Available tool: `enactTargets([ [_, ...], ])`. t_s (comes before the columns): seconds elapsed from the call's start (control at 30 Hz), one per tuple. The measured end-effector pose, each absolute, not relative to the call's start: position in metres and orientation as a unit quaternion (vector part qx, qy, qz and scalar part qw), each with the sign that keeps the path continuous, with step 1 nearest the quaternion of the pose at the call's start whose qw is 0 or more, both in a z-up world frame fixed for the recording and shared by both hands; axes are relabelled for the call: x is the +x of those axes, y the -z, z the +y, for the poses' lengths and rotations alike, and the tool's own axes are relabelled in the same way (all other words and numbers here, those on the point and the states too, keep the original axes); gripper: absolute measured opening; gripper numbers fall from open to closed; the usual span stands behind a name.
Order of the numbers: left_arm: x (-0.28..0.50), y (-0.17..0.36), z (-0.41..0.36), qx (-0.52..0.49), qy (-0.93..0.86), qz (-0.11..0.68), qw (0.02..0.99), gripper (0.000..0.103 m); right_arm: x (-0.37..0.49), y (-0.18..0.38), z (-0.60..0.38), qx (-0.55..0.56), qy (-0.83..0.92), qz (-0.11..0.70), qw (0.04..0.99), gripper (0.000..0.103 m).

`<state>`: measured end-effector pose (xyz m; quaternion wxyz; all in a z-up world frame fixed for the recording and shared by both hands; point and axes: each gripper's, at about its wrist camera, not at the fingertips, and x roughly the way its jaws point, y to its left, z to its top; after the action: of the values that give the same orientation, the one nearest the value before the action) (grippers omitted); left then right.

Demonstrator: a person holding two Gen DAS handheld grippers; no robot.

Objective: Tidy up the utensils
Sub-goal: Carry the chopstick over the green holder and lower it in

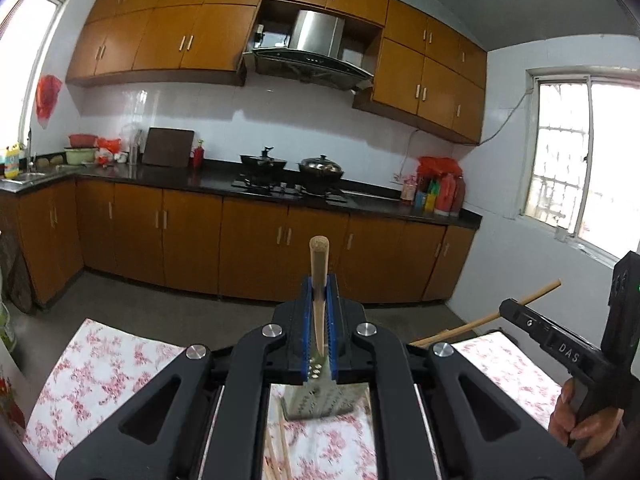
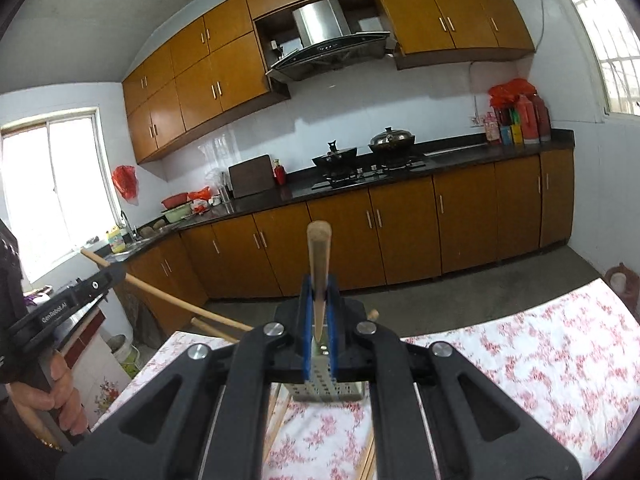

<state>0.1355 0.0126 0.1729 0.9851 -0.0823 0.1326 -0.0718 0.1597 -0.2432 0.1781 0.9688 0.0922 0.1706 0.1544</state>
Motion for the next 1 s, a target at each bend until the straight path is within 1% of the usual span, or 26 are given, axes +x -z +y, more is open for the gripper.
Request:
enactTargets([
  [0.3,0.167,-0.137,0.006,-0.08,0.069,0.186,0.977,0.007,0.207,-0.146,-0.223,0.08,-0.141,0.231,0.959,0.007],
  [0.57,0.182,-0.118,0.004,-0.077,0.07,0.217,0.971,0.007,0.223,-0.131,-0.213,0.076,-0.14,0.254,0.954,0.008],
  [0.7,0.184,-0.114,0.009,-0.088,0.067,0.226,0.968,0.007,0.218,-0.131,-0.212,0.077,-0.136,0.25,0.956,0.012],
  [0.87,0.172,-0.125,0.017,-0.097,0.066,0.211,0.971,0.009,0.204,-0.14,-0.224,0.081,-0.126,0.23,0.961,0.017],
  [0.9,0.169,-0.128,0.02,-0.101,0.065,0.207,0.971,0.012,0.2,-0.141,-0.227,0.082,-0.124,0.227,0.963,0.019],
  [0.93,0.167,-0.13,0.023,-0.104,0.065,0.203,0.971,0.018,0.195,-0.143,-0.231,0.083,-0.121,0.222,0.964,0.019],
  [1.0,0.16,-0.134,0.025,-0.108,0.062,0.196,0.973,0.025,0.185,-0.144,-0.238,0.083,-0.113,0.216,0.966,0.02],
])
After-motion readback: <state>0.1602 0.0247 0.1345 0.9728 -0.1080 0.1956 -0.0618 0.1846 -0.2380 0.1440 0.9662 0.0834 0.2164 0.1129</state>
